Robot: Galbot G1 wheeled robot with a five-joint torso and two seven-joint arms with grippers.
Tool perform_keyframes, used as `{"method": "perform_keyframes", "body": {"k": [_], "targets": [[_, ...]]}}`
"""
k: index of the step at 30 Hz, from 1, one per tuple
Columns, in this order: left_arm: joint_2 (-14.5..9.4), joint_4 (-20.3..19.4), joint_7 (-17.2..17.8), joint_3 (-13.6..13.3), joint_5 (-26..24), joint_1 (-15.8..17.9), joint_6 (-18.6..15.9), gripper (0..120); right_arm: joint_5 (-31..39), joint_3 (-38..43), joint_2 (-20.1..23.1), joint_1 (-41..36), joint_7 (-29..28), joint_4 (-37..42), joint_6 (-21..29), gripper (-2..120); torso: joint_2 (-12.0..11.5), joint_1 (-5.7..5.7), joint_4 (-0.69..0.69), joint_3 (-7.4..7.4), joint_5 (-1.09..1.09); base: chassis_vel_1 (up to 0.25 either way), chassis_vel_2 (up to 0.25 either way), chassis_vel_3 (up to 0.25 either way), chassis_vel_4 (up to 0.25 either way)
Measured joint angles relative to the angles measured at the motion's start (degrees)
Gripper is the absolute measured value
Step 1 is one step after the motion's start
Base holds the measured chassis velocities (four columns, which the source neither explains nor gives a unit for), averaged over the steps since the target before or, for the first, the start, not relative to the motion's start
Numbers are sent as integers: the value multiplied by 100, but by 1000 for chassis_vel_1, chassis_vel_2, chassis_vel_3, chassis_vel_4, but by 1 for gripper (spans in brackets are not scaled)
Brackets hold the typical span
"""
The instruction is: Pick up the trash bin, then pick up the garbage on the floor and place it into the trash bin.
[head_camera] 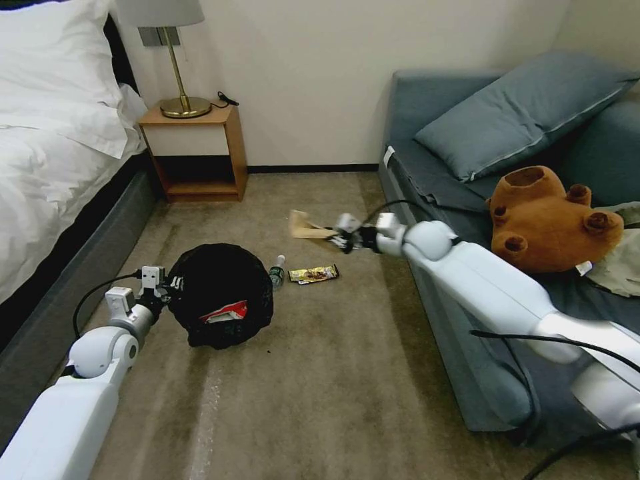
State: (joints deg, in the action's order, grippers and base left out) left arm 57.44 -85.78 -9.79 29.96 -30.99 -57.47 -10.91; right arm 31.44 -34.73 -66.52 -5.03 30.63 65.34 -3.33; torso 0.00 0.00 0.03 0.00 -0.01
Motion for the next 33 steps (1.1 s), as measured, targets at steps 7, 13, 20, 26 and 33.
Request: {"method": "perform_keyframes", "body": {"k": [7, 13, 20, 26, 33], "targets": [[133, 189, 29, -107, -9, 213, 24, 5, 260, -333, -773, 104, -231, -220, 22, 0, 0, 0, -2, 0, -1, 0, 0, 0, 0], [200, 307, -11, -128, -2, 267, 48, 5, 236, -483, -1158, 48, -344, -566, 21, 0, 0, 0, -3, 0, -2, 0, 0, 0, 0], [136, 350, -116, -74, -23, 239, 82, 5, 83, -605, -1379, -398, -812, -680, -15, 7, 0, 0, -3, 0, 0, 0, 0, 0, 0], [123, 365, -158, -34, -38, 194, 98, 5, 38, -611, -1532, -517, -1025, -732, -22, 26, 0, 0, -2, 0, -1, 0, 0, 0, 0], [152, 266, -162, -3, -25, 126, 102, 5, 113, -641, -1566, -561, -1341, -638, -2, 55, 0, 0, -3, 0, 0, 0, 0, 0, 0]]}}
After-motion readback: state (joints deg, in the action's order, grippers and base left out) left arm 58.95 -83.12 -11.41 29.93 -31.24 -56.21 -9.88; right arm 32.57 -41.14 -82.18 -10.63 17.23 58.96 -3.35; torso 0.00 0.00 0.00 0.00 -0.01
